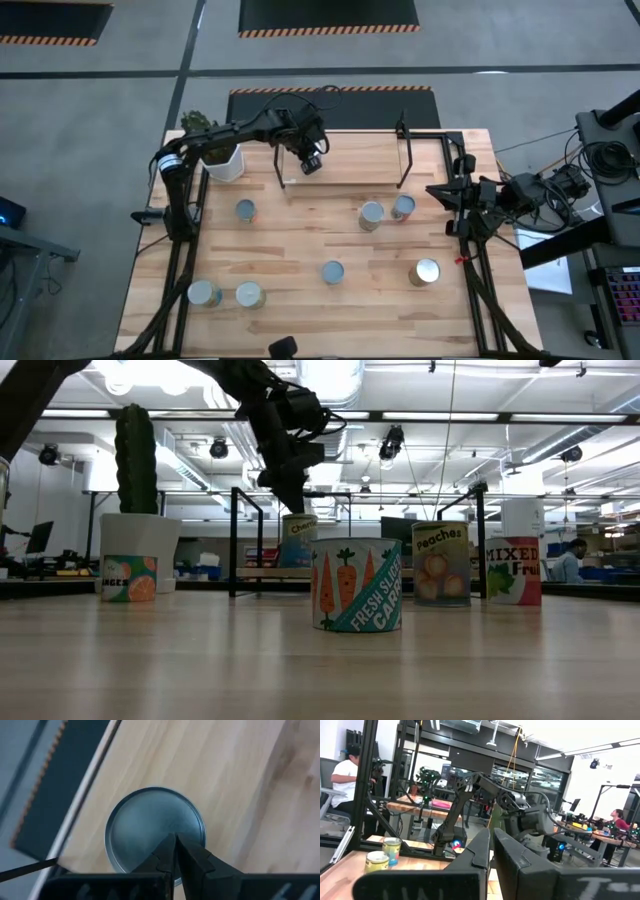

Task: Pick and place cans onto a shelf
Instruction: Put the canned cherries on the shelf

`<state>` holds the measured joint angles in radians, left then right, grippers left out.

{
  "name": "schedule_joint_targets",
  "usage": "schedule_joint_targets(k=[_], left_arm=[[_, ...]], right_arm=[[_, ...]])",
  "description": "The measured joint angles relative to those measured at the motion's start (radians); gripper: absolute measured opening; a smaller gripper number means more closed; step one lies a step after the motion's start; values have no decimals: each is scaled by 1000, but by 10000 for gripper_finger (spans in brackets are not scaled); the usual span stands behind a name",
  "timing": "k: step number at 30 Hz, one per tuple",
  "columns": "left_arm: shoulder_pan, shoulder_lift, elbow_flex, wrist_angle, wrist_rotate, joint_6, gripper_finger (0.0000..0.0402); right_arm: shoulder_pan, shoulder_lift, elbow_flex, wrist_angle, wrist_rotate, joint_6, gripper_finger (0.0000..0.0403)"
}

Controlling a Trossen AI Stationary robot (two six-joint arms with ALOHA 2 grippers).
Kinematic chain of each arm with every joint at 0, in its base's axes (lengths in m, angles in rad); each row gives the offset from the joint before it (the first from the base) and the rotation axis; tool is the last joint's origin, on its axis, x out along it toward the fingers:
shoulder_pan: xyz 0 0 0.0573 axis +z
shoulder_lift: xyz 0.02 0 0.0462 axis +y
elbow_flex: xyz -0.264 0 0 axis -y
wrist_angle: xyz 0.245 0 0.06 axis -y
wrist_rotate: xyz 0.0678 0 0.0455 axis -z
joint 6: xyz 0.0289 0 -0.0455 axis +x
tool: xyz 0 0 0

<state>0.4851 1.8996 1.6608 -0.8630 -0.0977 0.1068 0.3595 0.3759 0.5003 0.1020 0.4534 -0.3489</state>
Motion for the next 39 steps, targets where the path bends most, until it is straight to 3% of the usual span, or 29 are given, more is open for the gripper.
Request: schedule_joint_targets(k=[4, 12, 18, 31, 39], left_arm=[[3, 0, -1, -6, -98, 36, 0], [4, 0, 37, -45, -184, 40, 0], [1, 0, 83, -44, -123, 103, 0], [19, 54, 82, -72, -131, 147, 0], [26, 87, 83, -71, -330, 151, 0]], right_arm=[[0, 0, 0, 0, 0, -1, 12], [0, 0, 0, 0, 0, -2, 12], [0, 0, 0, 0, 0, -2, 12], [0, 0, -1, -1, 0, -9, 12], [0, 0, -1, -3, 0, -10, 12]])
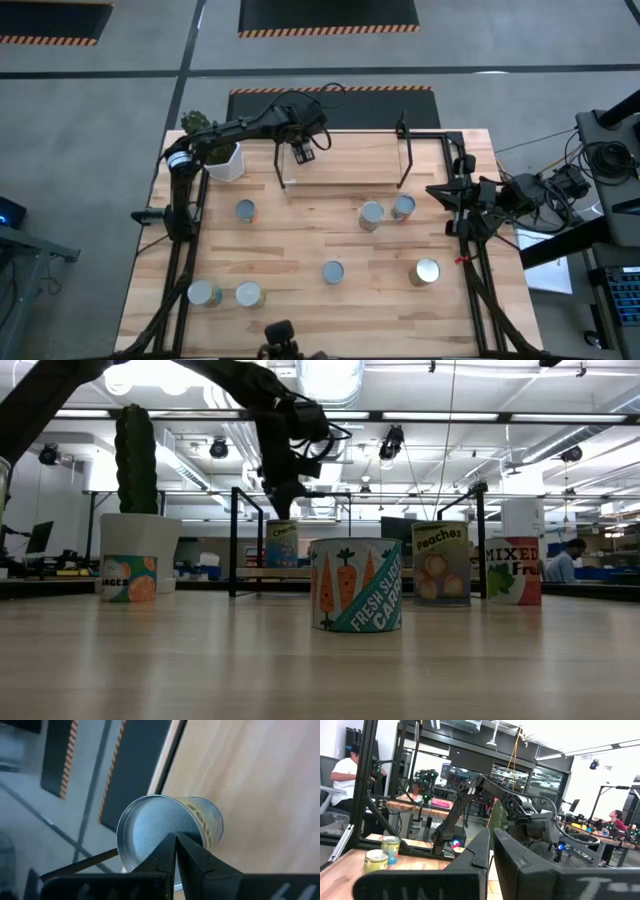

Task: Pick and place cans onto a shelf
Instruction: Put the canned cherries on the shelf

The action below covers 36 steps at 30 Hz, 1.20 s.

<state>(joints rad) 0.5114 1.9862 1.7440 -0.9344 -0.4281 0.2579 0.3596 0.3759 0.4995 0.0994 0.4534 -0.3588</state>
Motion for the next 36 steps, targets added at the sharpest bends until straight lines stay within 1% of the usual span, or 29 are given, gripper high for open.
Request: schedule_joint_targets(k=[8, 29, 31, 34, 36], left_arm=[[6, -4, 6, 19, 4, 22, 0], [14, -11, 6, 61, -9, 22, 0], [10, -24, 6, 61, -30, 22, 0], [-8, -53, 7, 61, -95, 14, 0], [-27, -77, 7, 56, -103, 5, 0]], right_arm=[[0, 0, 0, 0, 0, -7, 12], [0, 0, 0, 0, 0, -8, 12], [0, 0, 0, 1, 0, -10, 12], [0, 0, 0, 2, 0, -11, 12], [0, 0, 0, 2, 0, -9, 12]])
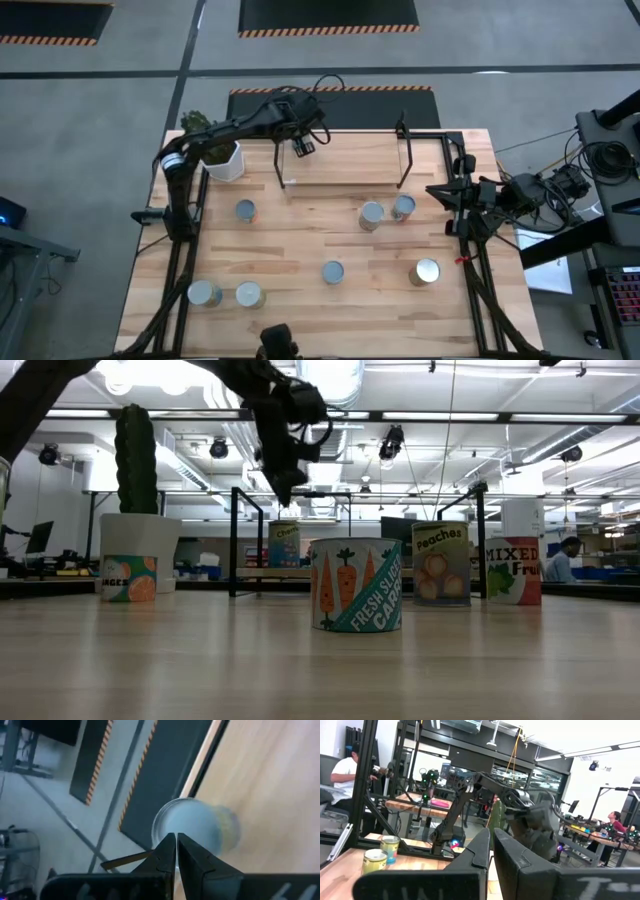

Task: Pick and place cans onto a shelf
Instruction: Put the canned cherries on the shelf

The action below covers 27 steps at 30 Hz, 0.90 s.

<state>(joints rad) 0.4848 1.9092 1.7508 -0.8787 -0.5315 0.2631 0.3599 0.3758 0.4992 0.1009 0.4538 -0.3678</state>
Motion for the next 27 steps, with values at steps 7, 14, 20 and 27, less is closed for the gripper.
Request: schedule_joint_targets(k=[7, 14, 20, 27], left_arm=[[-42, -62, 2, -71, 442, 10, 0], [-35, -21, -2, -95, 371, 11, 0], [-31, 32, -2, -98, 198, 9, 0], [-14, 60, -2, -93, 104, 16, 0]], right_arm=[[0, 0, 0, 0, 0, 17, 12], [0, 0, 0, 0, 0, 19, 12], [0, -1, 0, -1, 0, 17, 12], [0, -2, 0, -13, 0, 17, 12]])
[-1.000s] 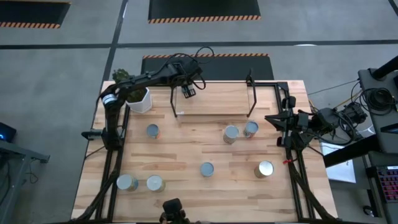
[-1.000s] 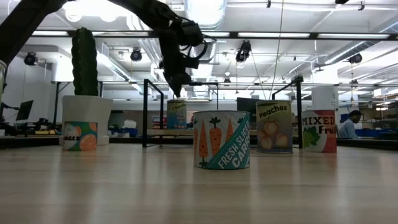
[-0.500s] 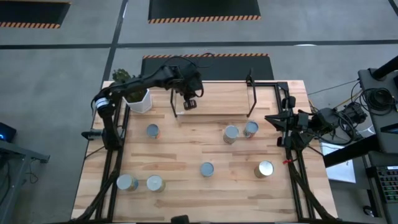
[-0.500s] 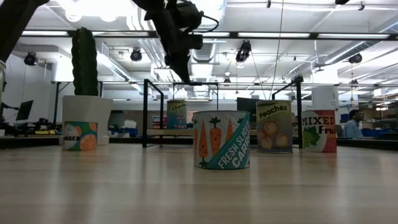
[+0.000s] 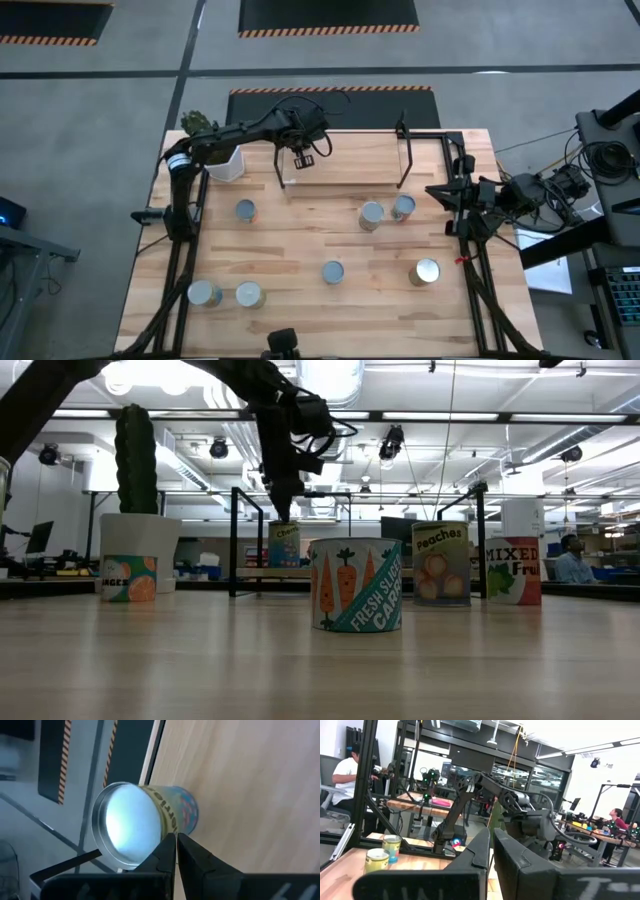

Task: Pick and place cans onto a shelf
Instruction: Put the canned cherries on the shelf, then put the canned peaches on the shelf

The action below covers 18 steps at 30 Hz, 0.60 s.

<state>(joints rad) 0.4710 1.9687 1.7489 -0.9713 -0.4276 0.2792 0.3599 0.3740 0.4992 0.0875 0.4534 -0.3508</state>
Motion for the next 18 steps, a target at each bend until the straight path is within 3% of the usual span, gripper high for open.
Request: schedule_joint_targets(k=[13, 18], left_arm=[[14, 4, 1, -8, -2, -39, 0], [-77, -34, 2, -18, -6, -140, 0]], right_arm=[[0, 0, 0, 0, 0, -7, 12], [0, 0, 0, 0, 0, -8, 12]])
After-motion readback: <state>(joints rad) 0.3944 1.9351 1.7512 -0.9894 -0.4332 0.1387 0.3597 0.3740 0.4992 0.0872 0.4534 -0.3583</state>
